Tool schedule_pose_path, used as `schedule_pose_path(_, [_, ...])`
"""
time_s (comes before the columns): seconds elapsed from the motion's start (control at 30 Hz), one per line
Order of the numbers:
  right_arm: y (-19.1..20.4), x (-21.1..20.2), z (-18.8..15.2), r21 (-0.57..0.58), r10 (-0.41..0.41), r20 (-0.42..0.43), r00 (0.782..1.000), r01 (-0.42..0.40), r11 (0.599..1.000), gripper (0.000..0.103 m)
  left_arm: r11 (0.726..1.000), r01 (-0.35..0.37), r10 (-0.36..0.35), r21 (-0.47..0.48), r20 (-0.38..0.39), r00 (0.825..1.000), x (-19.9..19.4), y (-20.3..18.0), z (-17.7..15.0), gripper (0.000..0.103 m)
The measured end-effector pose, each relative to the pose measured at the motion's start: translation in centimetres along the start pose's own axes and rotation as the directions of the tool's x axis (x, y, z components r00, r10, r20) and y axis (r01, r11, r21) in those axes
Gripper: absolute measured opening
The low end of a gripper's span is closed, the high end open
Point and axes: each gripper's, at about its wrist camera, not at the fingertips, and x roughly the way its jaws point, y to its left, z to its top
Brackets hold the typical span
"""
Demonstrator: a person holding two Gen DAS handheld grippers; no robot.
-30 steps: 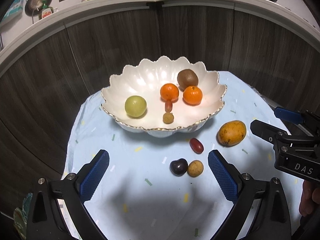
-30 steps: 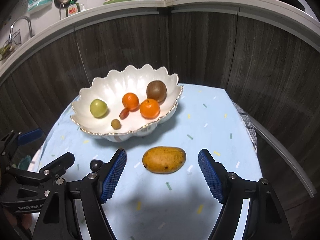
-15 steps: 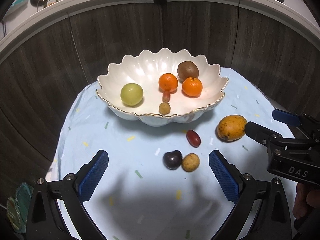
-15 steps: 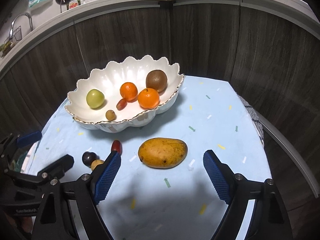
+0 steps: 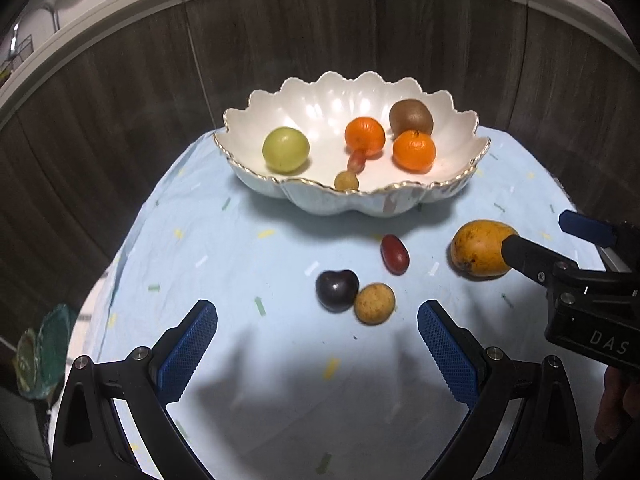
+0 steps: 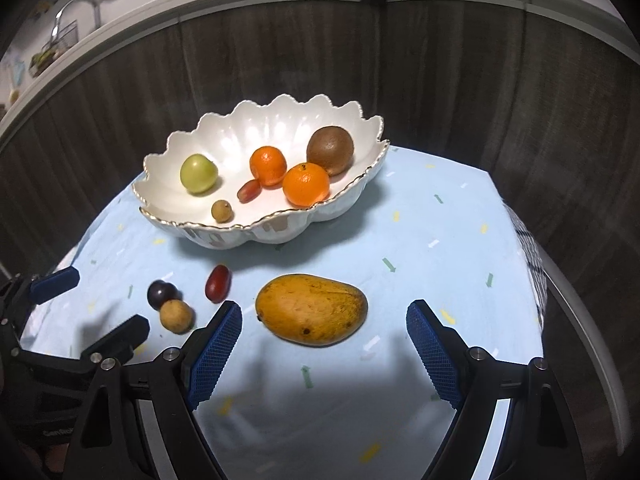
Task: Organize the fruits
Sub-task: 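Withdraw both open tools from the bowl toward the remaining fruits, then grasp the small brown potato-like fruit with the left tool while the right tool grasps the mango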
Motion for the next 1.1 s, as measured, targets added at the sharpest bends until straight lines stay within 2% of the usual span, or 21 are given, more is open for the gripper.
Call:
schedule_pose_path(0.17, [-0.5, 0.9, 0.0, -0.031, 0.028, -0.008, 1.000, -0.028, 0.999, 0.085, 0.999, -0.041, 0.041, -0.036, 0.019, 0.999, 0.2, -0.8, -0.4, 0.102])
schedule_pose_path(0.3, [-0.9, 1.6, 0.1, -0.030, 0.071, -0.025, 0.997, -0.072, 0.997, 0.085, 0.997, -0.042, 0.042, -0.065, -0.004, 0.999, 1.0, -1.4, -0.5, 0.100])
schedule_pose_path(0.4, [-0.8, 1.8, 0.1, -0.057, 0.089, -0.026, 0.996, -0.090, 0.994, 0.085, 0.997, -0.044, 0.044, -0.068, -0.002, 0.999, 1.4, -1.8, -0.6, 0.094])
schedule_pose_path(0.57, [-0.9, 2.0, 0.0, -0.082, 0.079, -0.030, 0.996, -0.081, 0.993, 0.085, 0.997, -0.039, 0.038, -0.061, -0.032, 0.999, 2.5, -2.4, -0.9, 0.075])
schedule_pose_path(0.7, [-1.0, 2.4, -0.1, -0.063, 0.097, -0.039, 0.995, -0.099, 0.993, 0.085, 0.998, -0.019, 0.015, -0.064, -0.061, 0.998, 3.3, -2.9, -1.1, 0.068])
schedule_pose_path(0.77, [-0.8, 2.5, 0.0, -0.060, 0.102, -0.038, 0.994, -0.104, 0.993, 0.085, 0.998, -0.008, 0.004, -0.064, -0.065, 0.998, 3.4, -3.1, -1.2, 0.060])
schedule_pose_path(1.0, [-0.3, 3.2, 0.3, -0.064, 0.117, -0.041, 0.992, -0.120, 0.991, 0.085, 0.997, -0.001, -0.004, -0.080, -0.062, 0.998, 3.9, -3.2, -1.2, 0.054])
schedule_pose_path(1.1, [-0.2, 3.4, 0.3, -0.059, 0.124, -0.044, 0.991, -0.127, 0.990, 0.085, 0.996, 0.018, -0.023, -0.084, -0.058, 0.998, 3.9, -3.3, -1.2, 0.042])
